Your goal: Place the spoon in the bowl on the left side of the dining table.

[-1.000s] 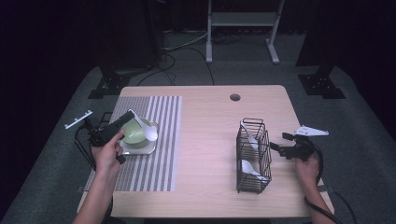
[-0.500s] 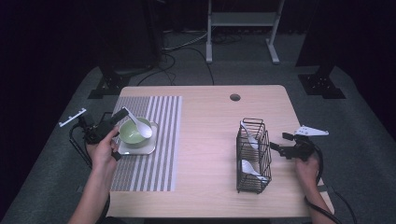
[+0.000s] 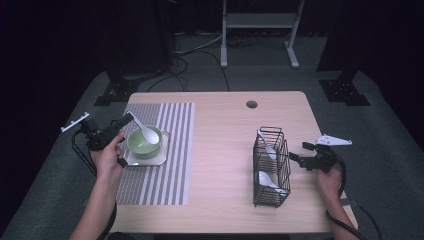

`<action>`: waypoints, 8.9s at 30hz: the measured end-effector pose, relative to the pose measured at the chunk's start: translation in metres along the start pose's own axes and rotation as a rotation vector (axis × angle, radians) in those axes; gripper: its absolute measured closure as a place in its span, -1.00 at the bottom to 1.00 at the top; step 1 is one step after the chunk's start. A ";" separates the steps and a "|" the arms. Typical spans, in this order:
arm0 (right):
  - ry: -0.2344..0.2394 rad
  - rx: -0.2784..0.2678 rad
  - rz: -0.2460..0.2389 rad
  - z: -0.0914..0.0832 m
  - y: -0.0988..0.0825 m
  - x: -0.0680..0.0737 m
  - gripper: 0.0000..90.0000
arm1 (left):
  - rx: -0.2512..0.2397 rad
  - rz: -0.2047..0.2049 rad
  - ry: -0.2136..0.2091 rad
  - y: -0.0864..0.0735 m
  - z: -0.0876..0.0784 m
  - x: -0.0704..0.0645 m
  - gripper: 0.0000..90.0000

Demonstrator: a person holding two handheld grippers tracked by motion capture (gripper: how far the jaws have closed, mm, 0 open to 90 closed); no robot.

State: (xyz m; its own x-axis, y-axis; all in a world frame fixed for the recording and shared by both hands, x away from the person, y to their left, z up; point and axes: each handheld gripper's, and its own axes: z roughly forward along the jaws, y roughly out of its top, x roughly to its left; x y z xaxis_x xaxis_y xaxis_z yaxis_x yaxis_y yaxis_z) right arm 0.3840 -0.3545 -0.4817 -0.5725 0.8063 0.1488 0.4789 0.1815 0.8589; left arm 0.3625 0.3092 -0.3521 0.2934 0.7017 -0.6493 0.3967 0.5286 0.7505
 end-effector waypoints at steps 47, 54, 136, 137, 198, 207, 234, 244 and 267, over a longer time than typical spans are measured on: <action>-0.005 0.003 0.000 0.000 0.000 0.000 -0.68 | -0.083 -0.053 0.152 0.006 -0.004 0.063 0.90; -0.005 0.004 0.000 0.000 0.000 0.000 -0.68 | -0.076 -0.072 0.159 0.001 -0.003 0.071 0.90; -0.001 0.003 0.000 0.001 0.000 0.000 -0.68 | 0.054 -0.033 0.177 -0.038 -0.015 0.101 0.32; -0.001 0.003 -0.001 0.001 0.000 0.000 -0.68 | 0.057 -0.030 0.173 -0.039 -0.015 0.099 0.30; -0.001 0.003 -0.003 0.000 0.000 0.000 -0.68 | 0.217 0.159 -0.016 -0.088 0.002 0.026 -0.08; -0.001 0.003 -0.004 0.000 0.000 0.000 -0.68 | 0.242 0.183 -0.032 -0.096 0.006 0.017 -0.10; 0.000 0.002 -0.005 0.000 0.000 0.000 -0.68 | 0.304 0.257 -0.076 -0.115 0.015 -0.003 -0.14; -0.001 0.003 -0.005 0.000 0.000 0.000 -0.68 | 0.332 0.267 -0.101 -0.123 0.018 -0.009 -0.16; 0.002 -0.005 -0.007 -0.001 0.000 0.000 -0.68 | 0.403 0.323 -0.162 -0.145 0.025 -0.029 -0.20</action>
State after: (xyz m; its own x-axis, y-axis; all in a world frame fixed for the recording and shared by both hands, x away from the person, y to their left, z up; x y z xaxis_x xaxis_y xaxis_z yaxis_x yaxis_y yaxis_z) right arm 0.3833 -0.3547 -0.4812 -0.5771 0.8038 0.1443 0.4719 0.1840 0.8622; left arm 0.3180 0.1999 -0.4452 0.5731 0.6988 -0.4281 0.5573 0.0506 0.8287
